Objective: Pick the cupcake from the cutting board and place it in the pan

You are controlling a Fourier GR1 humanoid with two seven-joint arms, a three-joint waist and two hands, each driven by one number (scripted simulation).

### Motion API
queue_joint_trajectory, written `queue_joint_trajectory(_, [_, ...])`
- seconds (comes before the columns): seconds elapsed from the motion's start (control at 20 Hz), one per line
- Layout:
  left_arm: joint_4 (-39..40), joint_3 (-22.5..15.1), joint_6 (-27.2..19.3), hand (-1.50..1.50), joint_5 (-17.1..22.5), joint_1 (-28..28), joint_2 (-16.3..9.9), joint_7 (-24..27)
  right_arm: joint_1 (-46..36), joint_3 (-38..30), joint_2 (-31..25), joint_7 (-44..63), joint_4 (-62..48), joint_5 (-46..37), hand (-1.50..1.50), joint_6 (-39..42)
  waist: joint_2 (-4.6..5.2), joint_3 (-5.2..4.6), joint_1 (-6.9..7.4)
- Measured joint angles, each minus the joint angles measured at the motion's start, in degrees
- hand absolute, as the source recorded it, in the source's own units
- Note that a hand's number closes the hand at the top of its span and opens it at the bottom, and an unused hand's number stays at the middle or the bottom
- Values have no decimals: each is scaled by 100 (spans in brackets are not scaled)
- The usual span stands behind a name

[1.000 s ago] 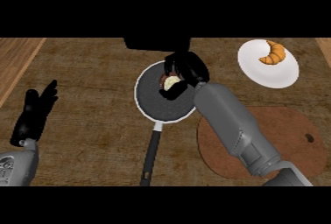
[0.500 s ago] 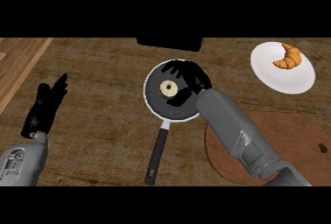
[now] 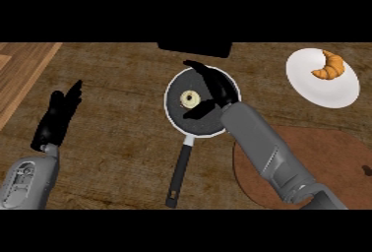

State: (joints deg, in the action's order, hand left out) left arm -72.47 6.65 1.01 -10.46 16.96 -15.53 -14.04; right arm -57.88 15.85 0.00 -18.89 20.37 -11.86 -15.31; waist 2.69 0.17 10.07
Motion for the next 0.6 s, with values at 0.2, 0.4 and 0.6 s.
queue_joint_trajectory(0.2, [34,-13,-48,0,-19,-24,59,34,-57,-127,0,-242,53,485,-150,-260,-15,0,-13])
queue_joint_trajectory(0.4, [67,76,-47,0,-11,-72,-35,22,-175,-267,0,-323,-1,956,-150,-474,-56,-4,-139])
queue_joint_trajectory(0.6, [117,242,-71,0,53,-176,-121,42,-399,-502,-74,-401,-257,1195,-150,-575,-97,-9,-374])
